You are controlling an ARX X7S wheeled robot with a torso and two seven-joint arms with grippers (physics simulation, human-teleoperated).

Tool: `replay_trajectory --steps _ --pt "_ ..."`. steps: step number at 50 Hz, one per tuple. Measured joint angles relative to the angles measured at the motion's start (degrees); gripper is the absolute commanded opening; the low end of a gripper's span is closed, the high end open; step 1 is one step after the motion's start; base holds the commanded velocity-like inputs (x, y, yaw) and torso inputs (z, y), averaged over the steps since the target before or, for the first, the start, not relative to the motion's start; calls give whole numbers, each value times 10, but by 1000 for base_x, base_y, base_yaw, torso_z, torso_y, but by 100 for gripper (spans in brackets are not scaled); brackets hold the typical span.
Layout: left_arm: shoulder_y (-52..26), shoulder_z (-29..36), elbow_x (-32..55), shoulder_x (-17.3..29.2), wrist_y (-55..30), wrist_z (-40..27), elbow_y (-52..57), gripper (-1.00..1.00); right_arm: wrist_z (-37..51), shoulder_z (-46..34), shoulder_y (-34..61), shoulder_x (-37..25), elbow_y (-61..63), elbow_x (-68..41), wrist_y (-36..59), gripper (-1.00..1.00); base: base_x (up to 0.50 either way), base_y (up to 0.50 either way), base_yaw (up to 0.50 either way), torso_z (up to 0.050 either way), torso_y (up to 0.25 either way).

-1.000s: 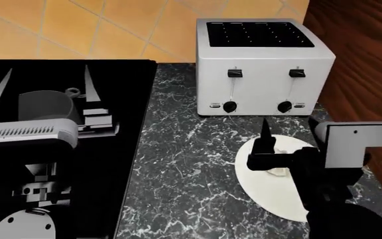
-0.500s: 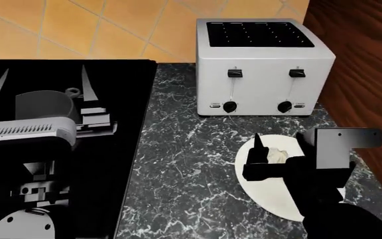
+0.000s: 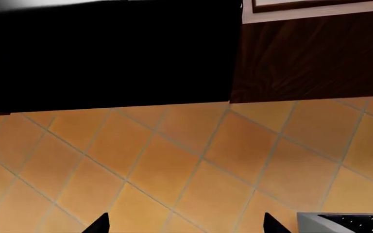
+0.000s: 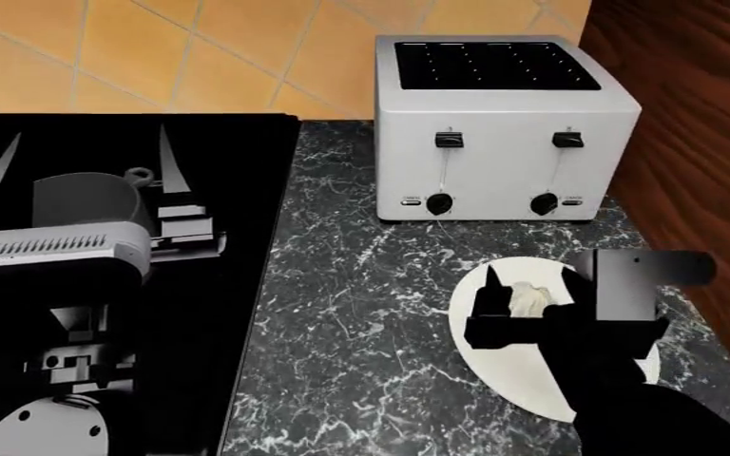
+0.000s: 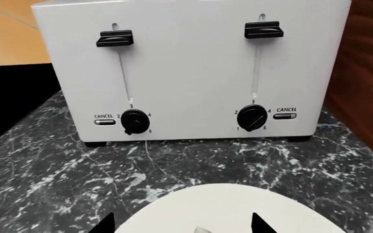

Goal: Frozen meat rests on a plate on the counter. Retrieve the meat and place it in a pot on a burner. Then turn the burner on.

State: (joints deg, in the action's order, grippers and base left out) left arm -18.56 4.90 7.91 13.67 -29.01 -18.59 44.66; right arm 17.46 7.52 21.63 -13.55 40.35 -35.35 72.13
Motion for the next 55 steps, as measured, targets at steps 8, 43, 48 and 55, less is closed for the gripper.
replay_trajectory --steps 8,43,48,55 --pt "0 1 1 3 -1 -3 1 100 0 -3 -2 -2 -12 0 -6 100 0 0 0 0 0" --pt "1 4 8 11 -1 -15 5 100 13 -26 -5 -14 -41 1 -2 100 0 0 0 0 0" --pt "0 5 9 12 -1 -16 5 100 14 -27 -4 -14 -43 1 -3 100 0 0 0 0 0" --pt "0 5 11 14 -1 -18 5 100 16 -31 -2 -16 -46 2 -4 100 0 0 0 0 0"
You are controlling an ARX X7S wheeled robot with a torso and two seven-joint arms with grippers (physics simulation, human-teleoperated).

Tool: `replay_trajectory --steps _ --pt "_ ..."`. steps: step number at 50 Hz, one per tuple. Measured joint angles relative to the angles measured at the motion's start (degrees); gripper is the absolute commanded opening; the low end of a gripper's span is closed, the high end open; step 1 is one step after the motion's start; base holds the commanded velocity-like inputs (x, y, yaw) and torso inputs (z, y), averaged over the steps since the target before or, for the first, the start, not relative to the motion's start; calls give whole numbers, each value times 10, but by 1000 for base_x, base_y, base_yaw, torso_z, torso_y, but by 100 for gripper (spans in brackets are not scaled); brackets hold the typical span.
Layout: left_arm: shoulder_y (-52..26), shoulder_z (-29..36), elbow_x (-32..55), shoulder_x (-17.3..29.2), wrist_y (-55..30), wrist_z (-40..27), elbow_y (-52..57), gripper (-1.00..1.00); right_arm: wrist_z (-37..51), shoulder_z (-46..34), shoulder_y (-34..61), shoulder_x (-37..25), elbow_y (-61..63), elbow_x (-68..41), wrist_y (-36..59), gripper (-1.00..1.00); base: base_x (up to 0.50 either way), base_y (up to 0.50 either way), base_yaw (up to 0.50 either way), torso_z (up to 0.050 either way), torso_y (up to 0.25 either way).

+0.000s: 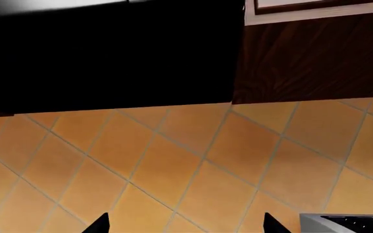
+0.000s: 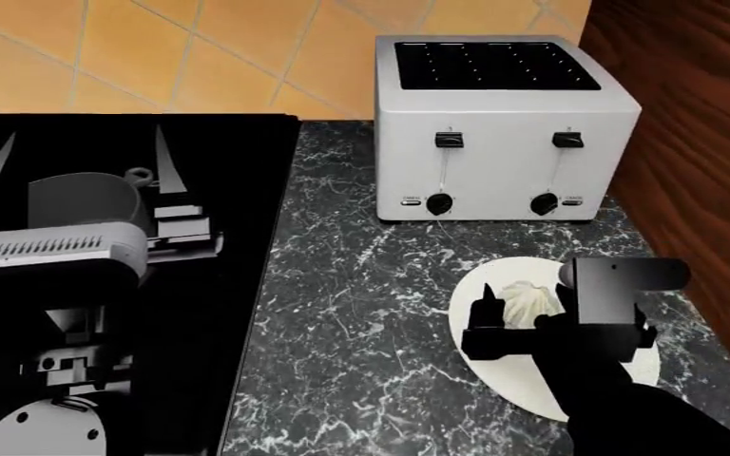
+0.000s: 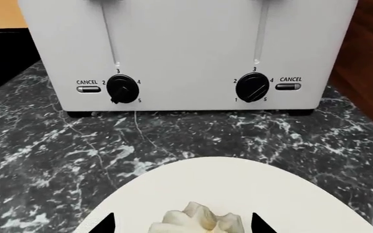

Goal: Frozen meat rests on a plate on the counter. Retrieve the meat and place it in a pot on a burner. Then turn the burner on.

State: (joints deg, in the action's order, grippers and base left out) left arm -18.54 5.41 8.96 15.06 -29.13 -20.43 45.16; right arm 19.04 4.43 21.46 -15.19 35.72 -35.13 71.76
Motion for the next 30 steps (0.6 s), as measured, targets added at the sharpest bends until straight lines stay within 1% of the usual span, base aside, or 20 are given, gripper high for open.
replay_trajectory --steps 7,8,30 --pt "0 0 1 1 0 -2 0 100 4 -3 1 -3 -2 4 2 100 0 0 0 0 0" --pt "0 0 2 2 0 -3 0 100 5 -4 1 -3 -2 5 2 -100 0 0 0 0 0" --pt "-1 0 7 6 0 -9 1 100 30 -4 3 -10 5 9 11 -100 0 0 0 0 0"
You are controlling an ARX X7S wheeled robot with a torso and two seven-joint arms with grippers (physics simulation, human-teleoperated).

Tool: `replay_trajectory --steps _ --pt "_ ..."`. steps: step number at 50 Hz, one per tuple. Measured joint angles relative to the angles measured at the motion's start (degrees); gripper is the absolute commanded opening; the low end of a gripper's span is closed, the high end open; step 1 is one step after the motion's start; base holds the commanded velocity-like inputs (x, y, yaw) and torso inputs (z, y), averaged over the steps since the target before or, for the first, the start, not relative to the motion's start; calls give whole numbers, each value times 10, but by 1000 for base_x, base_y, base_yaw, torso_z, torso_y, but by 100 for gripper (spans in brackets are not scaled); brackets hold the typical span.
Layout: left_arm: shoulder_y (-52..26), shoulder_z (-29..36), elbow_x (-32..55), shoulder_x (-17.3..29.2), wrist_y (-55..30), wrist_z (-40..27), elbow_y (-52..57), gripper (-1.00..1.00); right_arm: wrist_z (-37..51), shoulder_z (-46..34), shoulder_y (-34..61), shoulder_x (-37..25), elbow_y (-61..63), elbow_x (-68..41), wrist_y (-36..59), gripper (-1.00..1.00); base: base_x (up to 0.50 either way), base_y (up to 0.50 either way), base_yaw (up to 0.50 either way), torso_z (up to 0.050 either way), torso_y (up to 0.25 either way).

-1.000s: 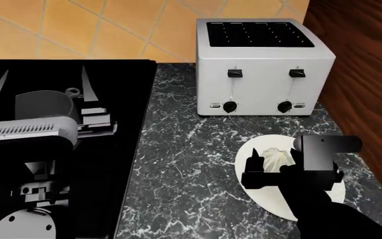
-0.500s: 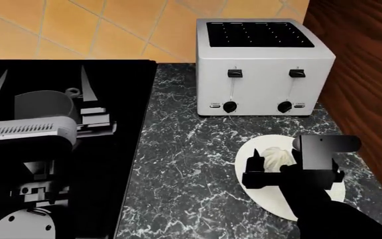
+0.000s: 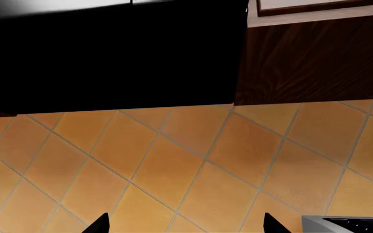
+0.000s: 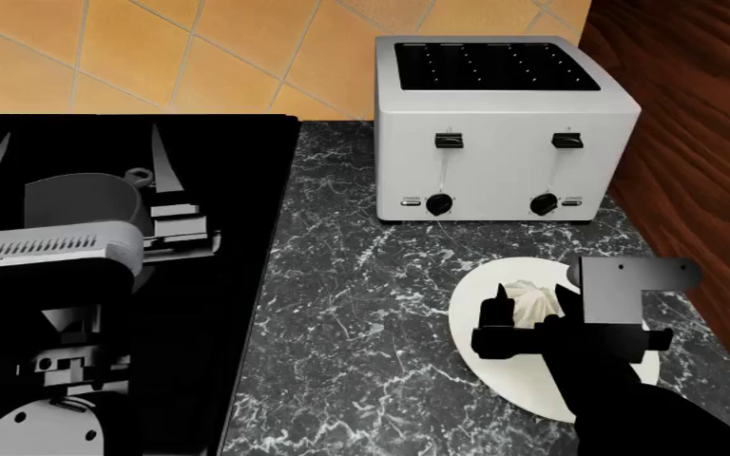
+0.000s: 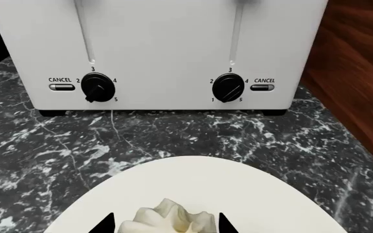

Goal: Frozen meat rests on a plate on the counter. Retrieve the meat and place it in a pot on a burner. Then turn the burner on.

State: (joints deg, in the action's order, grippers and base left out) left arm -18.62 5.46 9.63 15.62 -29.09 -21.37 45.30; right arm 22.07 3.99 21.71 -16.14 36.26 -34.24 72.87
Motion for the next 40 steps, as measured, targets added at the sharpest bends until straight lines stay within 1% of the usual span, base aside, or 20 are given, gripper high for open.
replay_trajectory --steps 18,40 --pt "0 3 3 4 1 -4 1 100 14 -13 -4 -7 5 -6 -10 -100 0 0 0 0 0" --pt "-1 5 9 8 -1 -9 3 100 26 -10 -13 -15 54 -8 -60 -100 0 0 0 0 0"
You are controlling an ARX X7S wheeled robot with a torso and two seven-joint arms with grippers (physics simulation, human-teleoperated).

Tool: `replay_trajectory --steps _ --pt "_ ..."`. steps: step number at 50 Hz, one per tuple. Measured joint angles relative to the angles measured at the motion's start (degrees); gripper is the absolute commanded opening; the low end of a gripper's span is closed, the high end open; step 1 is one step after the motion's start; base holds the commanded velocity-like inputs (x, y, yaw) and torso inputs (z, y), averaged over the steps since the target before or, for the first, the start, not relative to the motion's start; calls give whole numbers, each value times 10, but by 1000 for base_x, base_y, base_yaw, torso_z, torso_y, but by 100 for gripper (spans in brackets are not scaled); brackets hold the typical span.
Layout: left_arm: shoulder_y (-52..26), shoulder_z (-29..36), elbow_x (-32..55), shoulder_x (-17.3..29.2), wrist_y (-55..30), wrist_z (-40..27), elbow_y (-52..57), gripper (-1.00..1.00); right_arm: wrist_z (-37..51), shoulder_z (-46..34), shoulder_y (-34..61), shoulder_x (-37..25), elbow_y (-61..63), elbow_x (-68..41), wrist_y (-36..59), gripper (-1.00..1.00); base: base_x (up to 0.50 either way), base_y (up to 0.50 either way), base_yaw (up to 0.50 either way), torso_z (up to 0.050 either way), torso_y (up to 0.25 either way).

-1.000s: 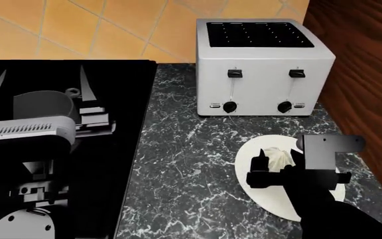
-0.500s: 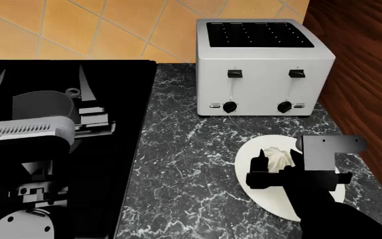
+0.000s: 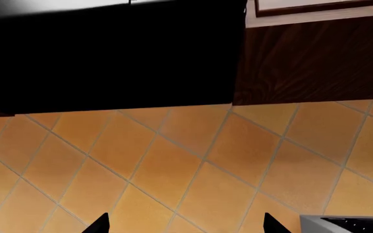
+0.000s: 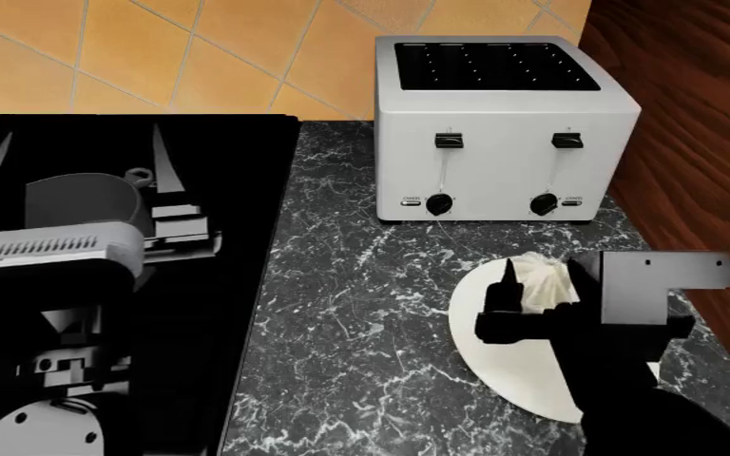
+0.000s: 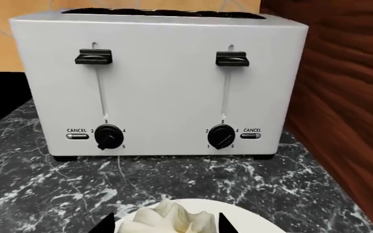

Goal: Frozen meat rests on a plate on the counter. Retrieve the meat and place it in a pot on a burner. Then turn the burner on.

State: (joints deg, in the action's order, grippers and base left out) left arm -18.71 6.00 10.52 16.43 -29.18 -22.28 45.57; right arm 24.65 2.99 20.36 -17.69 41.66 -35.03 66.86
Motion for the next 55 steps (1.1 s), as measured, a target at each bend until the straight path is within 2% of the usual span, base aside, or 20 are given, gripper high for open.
replay_trajectory --steps 25,46,55 --pt "0 -1 8 6 -4 -7 10 100 15 12 -21 -17 99 7 -72 -100 -6 0 0 0 0" --pt "0 1 12 10 -4 -11 12 100 28 4 -22 -30 109 -9 -86 -100 -492 112 0 0 0" --pt "0 3 14 11 -3 -13 14 100 31 -4 -23 -37 106 -8 -98 -100 0 106 0 0 0"
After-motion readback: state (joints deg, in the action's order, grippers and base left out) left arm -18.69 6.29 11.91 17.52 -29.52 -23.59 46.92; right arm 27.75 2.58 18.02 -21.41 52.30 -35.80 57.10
